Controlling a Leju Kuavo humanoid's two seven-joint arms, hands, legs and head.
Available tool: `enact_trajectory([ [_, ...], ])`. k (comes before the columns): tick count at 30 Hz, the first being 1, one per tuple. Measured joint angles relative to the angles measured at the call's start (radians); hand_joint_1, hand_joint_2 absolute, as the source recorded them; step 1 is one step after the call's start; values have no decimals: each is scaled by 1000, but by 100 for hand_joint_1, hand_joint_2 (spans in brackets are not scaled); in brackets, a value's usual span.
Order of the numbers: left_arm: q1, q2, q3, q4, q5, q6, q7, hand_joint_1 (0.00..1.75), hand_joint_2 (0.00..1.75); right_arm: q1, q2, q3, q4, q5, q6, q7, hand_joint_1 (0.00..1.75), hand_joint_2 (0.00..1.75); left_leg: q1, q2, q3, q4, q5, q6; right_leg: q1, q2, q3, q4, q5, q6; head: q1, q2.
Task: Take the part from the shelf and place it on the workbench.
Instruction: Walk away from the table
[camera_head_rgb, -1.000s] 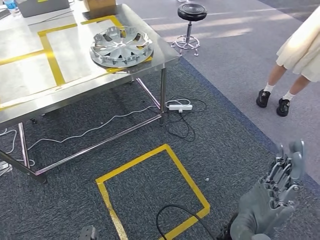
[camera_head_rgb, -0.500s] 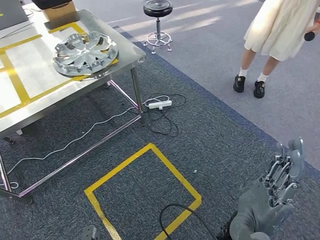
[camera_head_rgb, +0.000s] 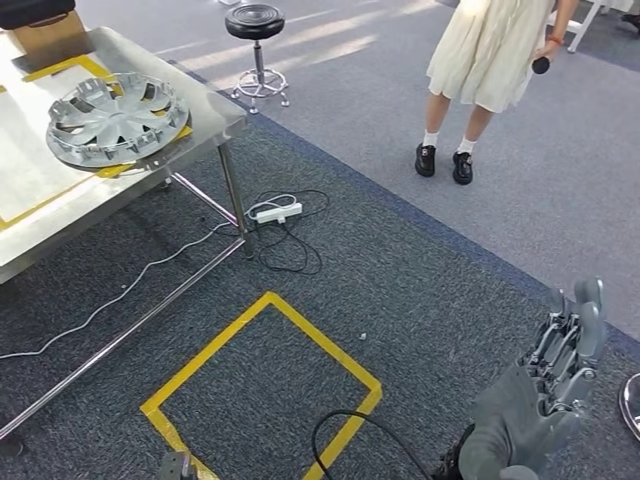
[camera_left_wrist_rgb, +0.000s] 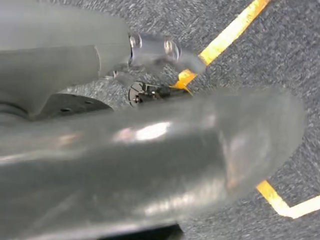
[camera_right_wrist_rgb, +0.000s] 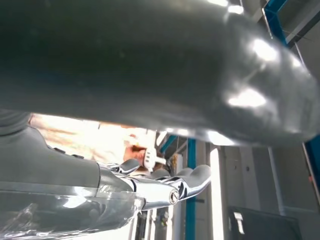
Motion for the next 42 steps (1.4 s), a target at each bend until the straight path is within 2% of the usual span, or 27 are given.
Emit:
enact_trajectory([
  [2,3,0,0,0,-1,0,0,0,0,0,0,0,0,0,0,0,0,0,-4,26,0,0,-2,5,1,-29,-64,136,-61,3,3,0],
  [3,4,0,0,0,-1,0,0,0,0,0,0,0,0,0,0,1,0,0,-5,38,1,0,-3,5,1,-33,-81,173,-70,2,3,0],
  [4,4,1,0,0,-1,0,0,0,0,0,0,0,0,0,0,1,0,0,-6,50,2,0,-4,5,1,-36,-78,172,-60,1,3,0],
  [5,4,0,0,0,-1,0,0,0,0,0,0,0,0,0,0,1,0,0,-7,60,4,0,-6,4,1,-40,-54,131,-35,-1,3,0],
  [7,3,0,0,0,-2,0,0,0,0,-1,0,1,1,1,0,1,0,0,-10,77,12,1,-12,-3,6,-78,25,-8,22,-8,4,0],
  [9,3,1,0,0,-2,0,-1,0,0,-2,0,2,1,1,0,1,0,0,-15,91,18,1,-17,-13,12,-106,72,-90,44,-19,2,0],
  [10,3,1,0,0,-2,0,-1,0,0,-2,0,2,1,1,0,2,0,0,-17,98,20,0,-18,-18,14,-104,73,-97,42,-25,2,0],
  [12,1,0,0,0,-2,0,-1,0,0,-2,0,4,1,2,0,2,0,0,-14,106,23,-2,-21,-29,14,-81,69,-100,47,-37,1,0],
  [14,0,0,0,0,-2,-1,-4,0,0,-3,0,5,2,1,0,3,0,0,-11,76,9,35,-52,-39,9,-59,69,-106,53,-48,-1,0],
  [16,0,0,0,0,-2,-1,-6,0,0,-4,0,6,2,0,0,3,0,0,-10,35,-46,152,-117,-43,6,-39,68,-108,55,-53,-5,0],
  [17,1,1,0,0,-2,-1,-6,0,0,-4,0,7,2,0,0,3,0,0,-10,26,-81,221,-144,-44,6,-28,67,-108,55,-55,-6,0],
  [18,2,2,0,0,-2,-1,-6,0,0,-4,0,7,3,-1,0,3,0,0,-10,22,-108,270,-155,-44,6,-15,66,-108,56,-56,-6,0],
  [19,2,2,0,0,-2,-1,-6,0,0,-4,0,8,3,-2,0,3,0,0,-10,20,-119,284,-145,-44,5,-2,66,-107,56,-55,-6,0],
  [20,2,3,0,0,-2,-1,-7,0,0,-4,0,8,3,-2,0,3,0,0,-9,18,-111,258,-115,-44,4,11,67,-107,57,-54,-7,0],
  [21,2,3,0,0,-3,-1,-7,0,0,-4,0,8,3,-2,0,3,0,0,-7,10,-86,198,-74,-44,2,25,67,-107,58,-52,-7,0],
  [23,1,3,0,0,-3,-1,-7,0,0,-4,0,8,3,-2,0,3,0,0,1,-26,-29,65,-14,-45,1,49,65,-103,59,-43,-9,0],
  [25,0,2,0,0,-3,-1,-7,0,0,-4,0,9,3,-2,0,4,0,0,3,-48,-4,7,-4,-41,1,69,58,-102,62,-30,-11,0],
  [27,-1,2,0,0,-3,-1,-10,0,0,-3,0,10,4,-3,0,4,0,0,1,-34,-3,3,-3,-29,-3,84,50,-106,64,-17,-13,0],
  [29,-2,1,0,0,-3,-1,-14,0,0,-3,0,10,4,-4,0,4,0,0,2,-14,-1,0,0,-14,-2,56,35,-78,41,-7,-7,0],
  [32,1,1,0,0,-3,-1,-16,0,0,-5,0,11,5,-7,0,4,0,0,-2,21,0,-2,-1,-2,2,-21,-51,109,-55,-1,3,0],
  [33,2,2,1,0,-3,0,-16,0,0,-5,0,12,6,-9,0,4,0,0,-4,34,1,-2,-2,-2,2,-30,-79,168,-76,-1,3,0],
  [34,3,2,1,0,-3,0,-16,0,0,-5,0,13,7,-9,0,4,0,0,-5,46,2,-2,-3,-1,2,-34,-90,193,-78,-1,3,0],
  [35,2,2,1,0,-3,0,-16,0,0,-5,0,13,7,-10,0,4,0,0,-5,57,4,-2,-5,-2,2,-38,-79,176,-61,-2,3,0],
  [37,1,2,1,0,-3,0,-16,0,0,-6,0,14,7,-11,0,4,0,0,-6,77,13,-2,-10,-7,3,-66,-4,45,1,-6,3,0],
  [39,1,2,1,0,-3,0,-16,0,0,-9,0,15,8,-11,0,3,0,0,-12,92,21,0,-18,-17,6,-98,61,-68,38,-15,2,0],
  [40,1,2,1,0,-4,0,-15,0,0,-11,0,16,8,-12,0,3,0,0,-14,99,23,0,-20,-22,9,-104,71,-88,42,-21,2,0],
  [42,1,3,1,0,-6,1,-14,0,0,-13,0,17,9,-12,1,4,0,0,-14,114,27,-4,-20,-32,12,-83,67,-91,44,-35,2,0],
])
